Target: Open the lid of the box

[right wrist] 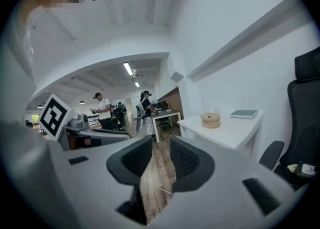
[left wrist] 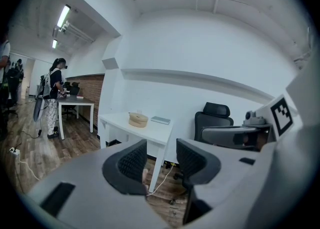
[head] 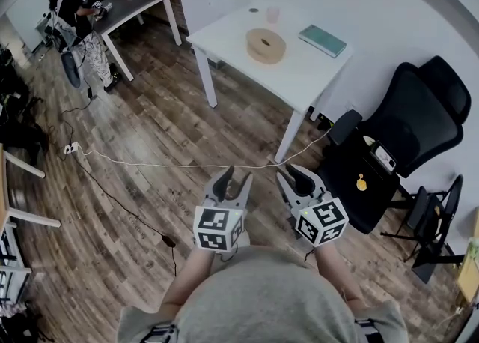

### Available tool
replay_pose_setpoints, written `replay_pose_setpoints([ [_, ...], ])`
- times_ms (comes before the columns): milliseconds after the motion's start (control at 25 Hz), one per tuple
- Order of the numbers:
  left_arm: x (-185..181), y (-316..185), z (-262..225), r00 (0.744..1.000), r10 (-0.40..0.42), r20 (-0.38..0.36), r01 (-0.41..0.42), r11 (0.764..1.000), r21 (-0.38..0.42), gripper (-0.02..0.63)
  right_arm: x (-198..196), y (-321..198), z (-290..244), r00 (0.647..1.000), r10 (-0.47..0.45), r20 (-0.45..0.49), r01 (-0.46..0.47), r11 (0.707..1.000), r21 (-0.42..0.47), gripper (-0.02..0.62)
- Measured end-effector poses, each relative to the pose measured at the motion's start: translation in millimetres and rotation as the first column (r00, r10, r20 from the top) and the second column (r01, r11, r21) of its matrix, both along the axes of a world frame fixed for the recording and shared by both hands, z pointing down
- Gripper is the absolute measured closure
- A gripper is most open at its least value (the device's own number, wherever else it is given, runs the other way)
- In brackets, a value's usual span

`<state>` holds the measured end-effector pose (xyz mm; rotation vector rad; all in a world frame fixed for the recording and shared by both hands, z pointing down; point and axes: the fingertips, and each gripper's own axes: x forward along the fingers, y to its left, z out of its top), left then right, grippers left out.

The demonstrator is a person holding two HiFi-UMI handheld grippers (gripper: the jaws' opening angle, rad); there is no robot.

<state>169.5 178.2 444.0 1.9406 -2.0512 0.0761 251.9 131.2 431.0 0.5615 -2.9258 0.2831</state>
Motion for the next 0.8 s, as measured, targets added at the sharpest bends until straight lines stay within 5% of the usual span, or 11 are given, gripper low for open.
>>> replay_pose_setpoints([
  [800,-184,-121,-7,0.993,0.116,0.015,-0.116,0.993,-0.037,0.36,-179,-122,-17,0.995,0.101,-0.021,-0.1,0.995,0.007,0.377],
])
